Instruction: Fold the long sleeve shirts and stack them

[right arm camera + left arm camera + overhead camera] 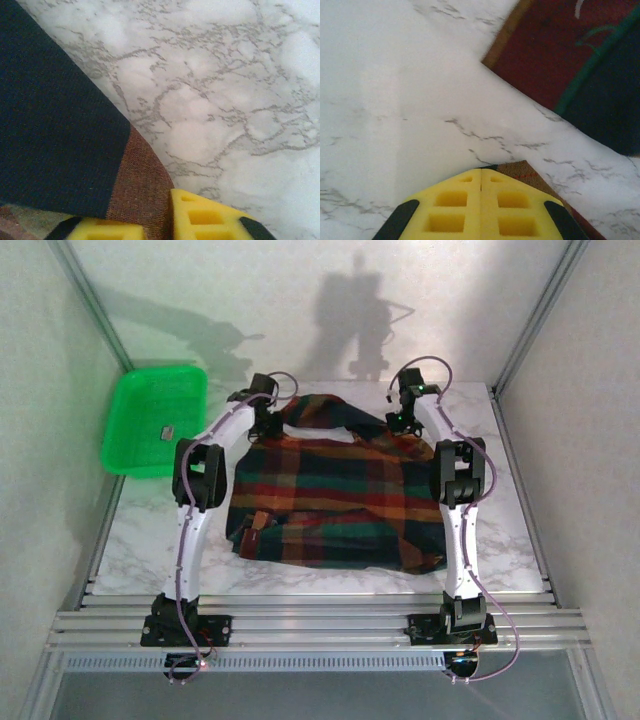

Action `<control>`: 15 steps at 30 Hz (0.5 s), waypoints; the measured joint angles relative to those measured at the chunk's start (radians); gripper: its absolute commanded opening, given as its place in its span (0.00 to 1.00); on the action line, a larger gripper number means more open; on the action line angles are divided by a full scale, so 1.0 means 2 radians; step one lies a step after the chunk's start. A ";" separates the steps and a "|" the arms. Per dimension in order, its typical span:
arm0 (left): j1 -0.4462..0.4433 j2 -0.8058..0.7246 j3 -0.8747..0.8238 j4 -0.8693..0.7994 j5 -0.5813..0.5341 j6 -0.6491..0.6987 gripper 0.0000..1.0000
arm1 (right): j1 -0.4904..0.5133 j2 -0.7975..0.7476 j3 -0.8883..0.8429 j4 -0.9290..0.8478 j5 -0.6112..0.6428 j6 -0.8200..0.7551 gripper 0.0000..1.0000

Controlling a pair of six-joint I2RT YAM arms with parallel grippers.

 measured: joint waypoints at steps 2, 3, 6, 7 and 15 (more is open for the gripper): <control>0.004 -0.003 -0.005 0.003 -0.001 -0.007 0.00 | 0.000 0.001 0.004 0.000 0.000 0.006 0.04; 0.005 -0.003 -0.006 0.005 -0.002 -0.010 0.00 | 0.000 0.002 0.006 0.000 0.000 0.010 0.03; 0.008 -0.004 -0.008 0.006 -0.005 -0.018 0.00 | -0.001 0.002 0.013 0.003 0.000 0.020 0.01; 0.009 -0.005 -0.009 0.008 -0.007 -0.022 0.00 | -0.001 0.002 0.016 0.005 0.000 0.024 0.00; 0.010 -0.017 -0.025 0.022 -0.013 -0.052 0.00 | -0.015 -0.004 0.011 0.028 0.000 0.052 0.00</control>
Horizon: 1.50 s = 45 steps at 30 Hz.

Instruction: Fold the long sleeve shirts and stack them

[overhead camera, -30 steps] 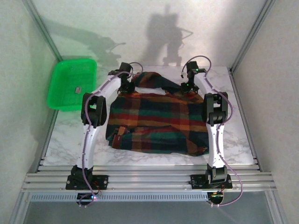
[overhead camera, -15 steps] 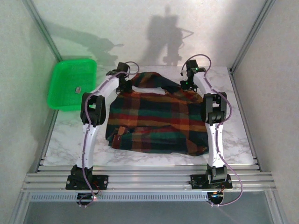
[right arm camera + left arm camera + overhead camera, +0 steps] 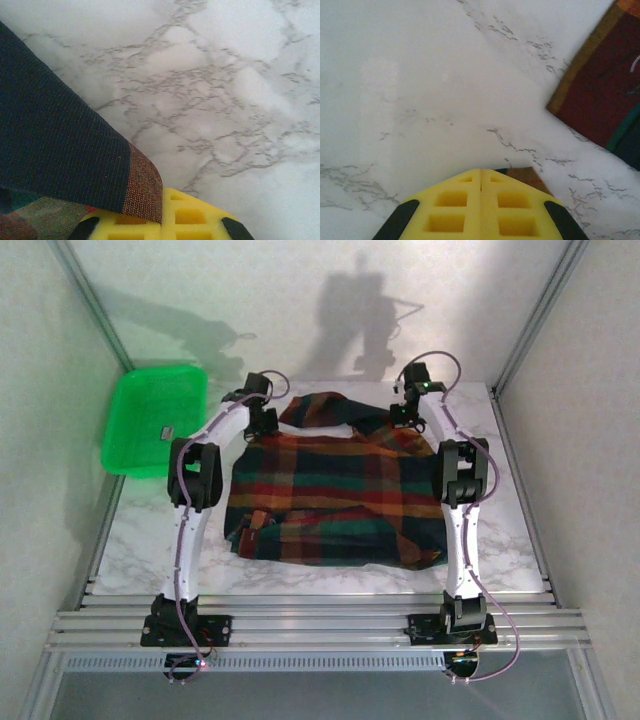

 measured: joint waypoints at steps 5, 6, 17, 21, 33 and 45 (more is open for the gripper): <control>0.002 -0.021 -0.013 0.014 -0.005 -0.013 0.00 | -0.016 -0.028 -0.029 0.021 -0.005 0.016 0.00; 0.003 -0.026 -0.016 0.017 -0.006 -0.014 0.00 | -0.018 -0.034 -0.034 0.024 -0.008 0.018 0.00; 0.005 -0.038 -0.032 0.049 0.035 -0.021 0.47 | -0.023 -0.053 -0.039 0.037 -0.042 0.029 0.00; -0.002 -0.021 0.032 0.040 0.059 0.002 0.58 | -0.023 -0.053 -0.039 0.036 -0.045 0.029 0.00; -0.023 0.028 0.075 0.004 0.074 0.048 0.58 | -0.020 -0.052 -0.037 0.025 -0.050 0.029 0.00; -0.038 0.051 0.077 -0.002 0.048 0.056 0.23 | -0.009 -0.047 -0.022 0.010 -0.049 0.029 0.00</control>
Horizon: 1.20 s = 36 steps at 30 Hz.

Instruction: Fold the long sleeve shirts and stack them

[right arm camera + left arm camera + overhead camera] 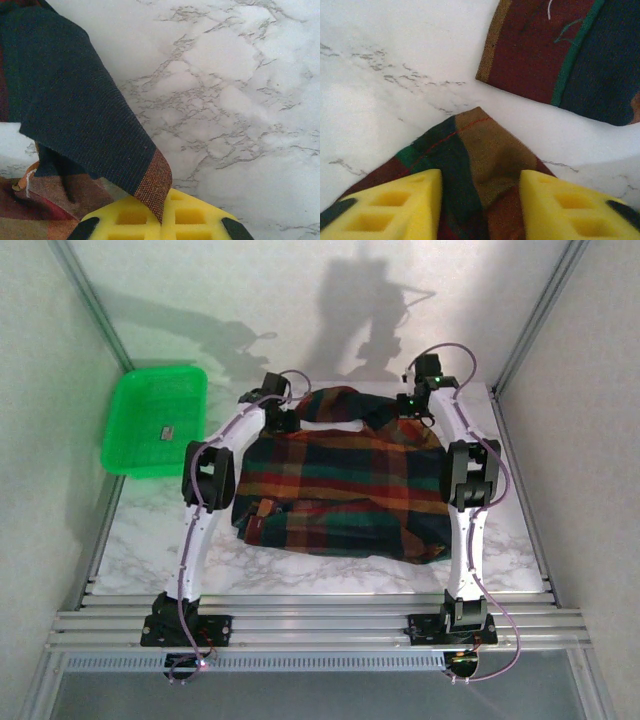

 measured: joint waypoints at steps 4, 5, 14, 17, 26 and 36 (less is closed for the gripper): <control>0.001 0.001 0.000 0.000 -0.013 -0.006 0.02 | 0.001 0.000 0.000 0.000 0.000 0.000 0.00; 0.001 0.001 0.000 0.000 -0.016 -0.008 0.01 | 0.001 0.000 0.000 0.001 0.001 0.000 0.00; 0.009 -0.024 -0.044 0.033 -0.043 -0.040 0.00 | -0.002 -0.014 -0.048 0.042 0.013 0.010 0.00; 0.010 -0.044 -0.061 0.045 -0.044 -0.052 0.00 | -0.005 -0.035 -0.084 0.061 0.011 0.012 0.00; 0.010 -0.106 -0.139 0.098 -0.042 -0.075 0.00 | -0.008 -0.112 -0.171 0.114 -0.005 0.016 0.00; 0.010 -0.165 -0.246 0.144 -0.042 -0.093 0.00 | -0.008 -0.206 -0.291 0.144 -0.017 0.035 0.00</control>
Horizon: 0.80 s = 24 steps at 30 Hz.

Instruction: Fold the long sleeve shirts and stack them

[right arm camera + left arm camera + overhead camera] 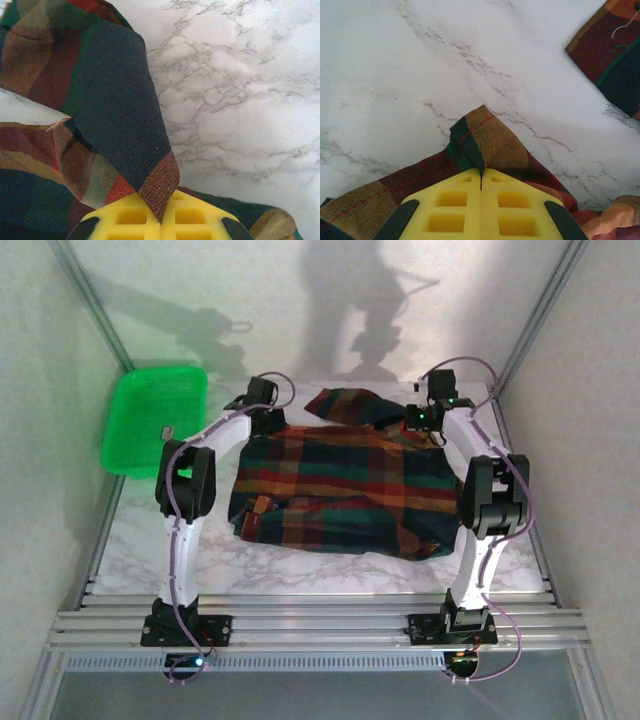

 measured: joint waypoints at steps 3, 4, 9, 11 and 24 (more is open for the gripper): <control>0.000 -0.017 -0.023 0.013 0.000 -0.006 0.00 | 0.000 -0.030 -0.034 0.004 0.004 0.007 0.00; 0.000 -0.021 -0.029 0.017 0.000 -0.009 0.00 | 0.000 -0.040 -0.046 0.005 0.006 0.010 0.00; 0.000 -0.043 -0.061 0.037 0.000 -0.018 0.00 | 0.000 -0.101 -0.118 0.013 0.013 0.030 0.00; 0.000 -0.053 -0.076 0.043 0.000 -0.022 0.00 | 0.000 -0.128 -0.145 0.015 0.015 0.039 0.00; -0.003 -0.118 -0.215 0.088 0.000 -0.064 0.00 | 0.000 -0.246 -0.287 0.014 0.030 0.112 0.00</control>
